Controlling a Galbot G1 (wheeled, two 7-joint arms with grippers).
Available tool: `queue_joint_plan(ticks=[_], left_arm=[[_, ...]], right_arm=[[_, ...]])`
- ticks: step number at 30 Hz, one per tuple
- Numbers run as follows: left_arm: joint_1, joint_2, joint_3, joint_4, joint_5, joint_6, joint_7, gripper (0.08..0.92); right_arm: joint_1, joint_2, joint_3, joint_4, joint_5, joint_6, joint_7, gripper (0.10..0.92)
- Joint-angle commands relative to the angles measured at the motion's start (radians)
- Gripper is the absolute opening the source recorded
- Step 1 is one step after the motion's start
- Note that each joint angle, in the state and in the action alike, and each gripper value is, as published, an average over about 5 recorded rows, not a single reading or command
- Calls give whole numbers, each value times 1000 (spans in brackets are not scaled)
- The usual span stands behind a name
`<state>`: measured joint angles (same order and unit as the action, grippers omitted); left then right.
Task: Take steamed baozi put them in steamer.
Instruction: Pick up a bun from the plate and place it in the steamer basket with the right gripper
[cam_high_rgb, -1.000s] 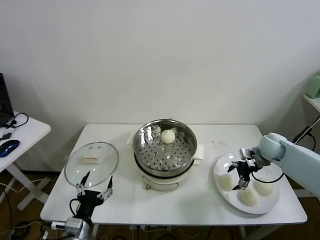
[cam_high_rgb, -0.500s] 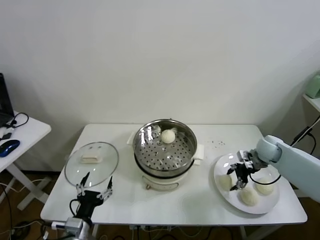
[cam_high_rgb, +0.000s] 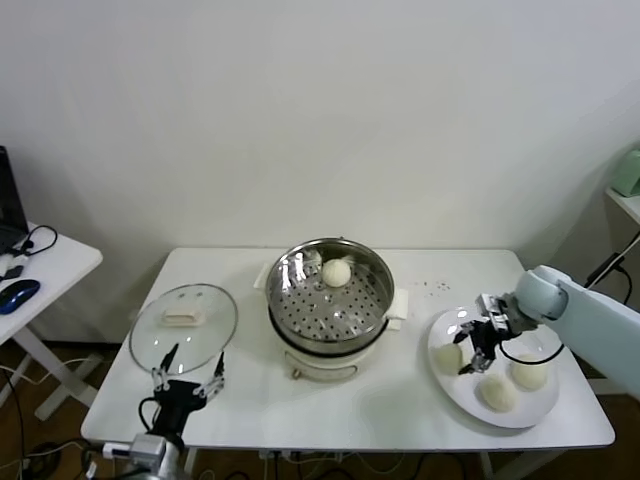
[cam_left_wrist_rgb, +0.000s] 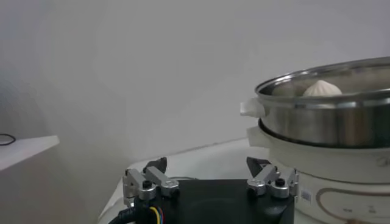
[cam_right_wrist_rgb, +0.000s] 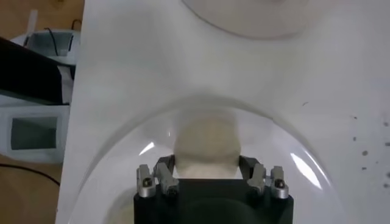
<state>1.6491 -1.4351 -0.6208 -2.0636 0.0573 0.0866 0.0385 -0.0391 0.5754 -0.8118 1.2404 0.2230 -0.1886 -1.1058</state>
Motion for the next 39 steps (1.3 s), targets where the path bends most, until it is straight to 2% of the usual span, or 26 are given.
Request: queue_joint_plan(ticks=[1, 9, 19, 28, 39], left_arm=[[-3, -3, 3, -12, 2, 70, -54, 823], [2, -9, 7, -35, 2, 111, -75, 823], [15, -8, 6, -64, 5, 114, -61, 823], [45, -20, -3, -75, -1, 91, -56, 823], [77, -26, -19, -135, -15, 63, -55, 823]], right_arm=[[257, -99, -116, 37, 227, -26, -20, 689], [629, -90, -378, 60, 434, -43, -44, 695], [822, 172, -543, 46, 613, -81, -16, 696], [761, 463, -555, -84, 646, -88, 8, 696], [628, 670, -572, -249, 618, -76, 9, 699]])
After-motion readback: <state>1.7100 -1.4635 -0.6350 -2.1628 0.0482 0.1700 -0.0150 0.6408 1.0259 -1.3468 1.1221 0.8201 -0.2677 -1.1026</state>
